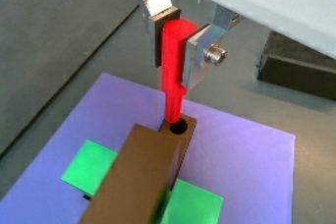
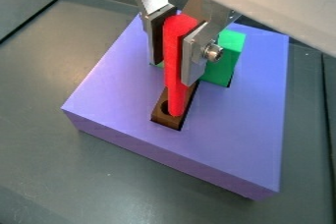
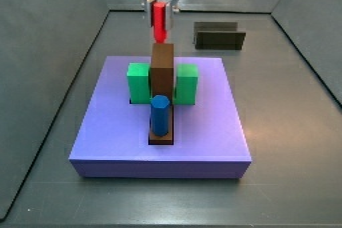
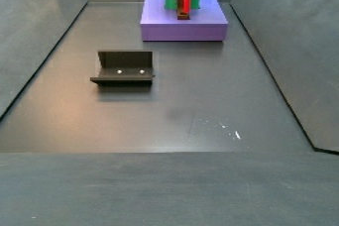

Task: Pick up the red object. Move up. Move to above the board. Insert the red object.
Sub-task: Insert the red object.

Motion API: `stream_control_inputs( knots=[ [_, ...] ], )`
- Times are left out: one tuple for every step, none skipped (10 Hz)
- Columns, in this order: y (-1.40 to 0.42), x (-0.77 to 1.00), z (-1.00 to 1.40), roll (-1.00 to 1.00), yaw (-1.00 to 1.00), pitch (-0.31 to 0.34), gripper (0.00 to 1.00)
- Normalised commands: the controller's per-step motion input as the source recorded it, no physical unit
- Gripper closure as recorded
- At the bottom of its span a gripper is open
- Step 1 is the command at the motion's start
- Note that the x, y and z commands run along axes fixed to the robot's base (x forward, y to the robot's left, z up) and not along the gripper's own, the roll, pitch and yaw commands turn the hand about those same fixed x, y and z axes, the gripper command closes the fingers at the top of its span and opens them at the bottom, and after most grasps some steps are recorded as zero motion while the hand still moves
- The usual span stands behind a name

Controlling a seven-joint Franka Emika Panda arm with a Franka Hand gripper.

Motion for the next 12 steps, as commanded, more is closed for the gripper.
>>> stream_control_inputs(
  knots=[
    [-0.02,0.07,-0.13,0.00,0.00,0.000,1.00],
    [-0.03,0.07,-0.12,0.00,0.00,-0.004,1.00],
    [-0.02,0.04,-0.11,0.00,0.00,0.000,1.00],
    [-0.04,0.00,-0.09,-0.06,0.00,-0.020,1.00],
    [-0.07,0.00,-0.09,-0.04,0.00,-0.016,1.00],
    [-0.07,0.05,-0.12,-0.04,0.00,-0.004,1.00],
    [-0.09,0.12,-0.11,-0.05,0.00,0.000,1.00],
    [-0.04,0.08,-0.17,-0.02,0.00,-0.003,1.00],
    [-0.03,0.13,-0.13,-0.02,0.00,0.000,1.00],
    [0.00,0.09,-0.19,-0.01,0.00,0.000,1.00],
    [0.00,0.12,-0.17,-0.01,0.00,0.000,1.00],
    [0.00,0.11,-0.18,0.00,0.00,0.000,1.00]
  ],
)
